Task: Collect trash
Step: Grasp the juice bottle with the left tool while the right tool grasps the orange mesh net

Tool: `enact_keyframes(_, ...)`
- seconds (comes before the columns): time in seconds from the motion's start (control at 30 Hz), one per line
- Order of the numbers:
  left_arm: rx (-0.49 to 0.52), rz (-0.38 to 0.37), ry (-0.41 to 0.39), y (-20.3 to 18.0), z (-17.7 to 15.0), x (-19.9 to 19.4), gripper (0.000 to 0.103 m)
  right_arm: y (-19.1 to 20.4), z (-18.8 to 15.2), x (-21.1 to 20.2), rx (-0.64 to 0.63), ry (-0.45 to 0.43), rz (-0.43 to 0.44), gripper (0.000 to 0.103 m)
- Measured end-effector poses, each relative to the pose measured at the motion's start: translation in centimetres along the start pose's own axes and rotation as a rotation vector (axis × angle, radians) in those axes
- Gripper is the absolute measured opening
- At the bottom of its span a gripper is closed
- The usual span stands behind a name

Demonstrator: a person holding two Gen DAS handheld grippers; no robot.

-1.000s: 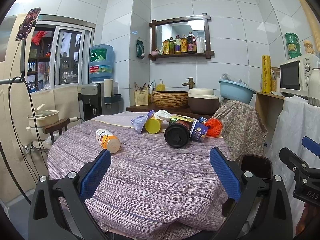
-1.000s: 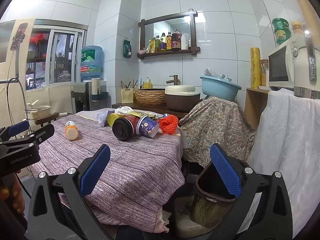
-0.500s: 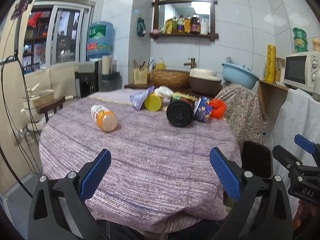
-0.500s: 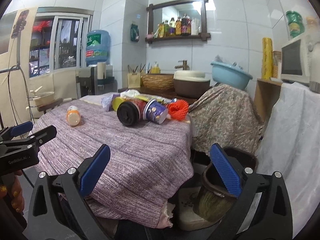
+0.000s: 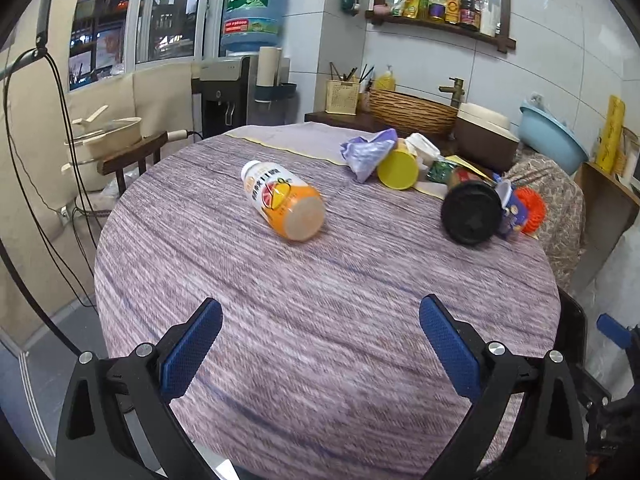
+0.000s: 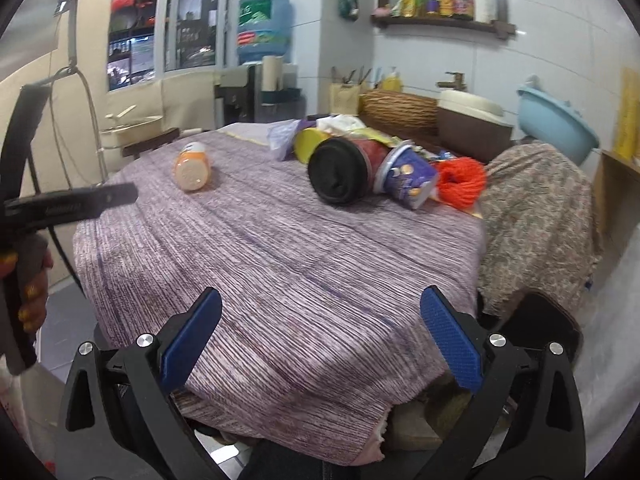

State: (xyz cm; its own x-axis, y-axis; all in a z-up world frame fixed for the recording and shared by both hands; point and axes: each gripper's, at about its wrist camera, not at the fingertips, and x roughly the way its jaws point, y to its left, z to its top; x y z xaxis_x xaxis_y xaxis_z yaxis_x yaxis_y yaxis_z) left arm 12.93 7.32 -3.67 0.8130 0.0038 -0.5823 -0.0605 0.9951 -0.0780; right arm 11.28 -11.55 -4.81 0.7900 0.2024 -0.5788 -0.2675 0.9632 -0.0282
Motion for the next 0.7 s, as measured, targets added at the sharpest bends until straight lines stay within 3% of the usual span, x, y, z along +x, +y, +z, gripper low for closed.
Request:
enact_keyframes(0.1, 0.026, 0.021, 0.011, 0.6, 1.5, 1.2, 0.098, -0.9, 1.5, 1.3, -0.002, -0.011, 0.012, 0.098)
enact_keyframes(0.27, 0.013, 0.013, 0.034, 1.5, 3.7, 3.1, 0.098, -4.3, 4.5, 3.0, 0.034, -0.065, -0.041, 0.098)
enact_keyframes(0.53, -0.027, -0.003, 0.035, 1.8, 5.5, 4.6, 0.098, -14.8, 9.9, 8.4, 0.180, -0.089, -0.186, 0.097)
enact_keyframes(0.7, -0.040, -0.003, 0.053, 2.3, 5.9, 5.4, 0.098, -19.6, 11.3, 13.4, 0.243, -0.009, -0.227, 0.070)
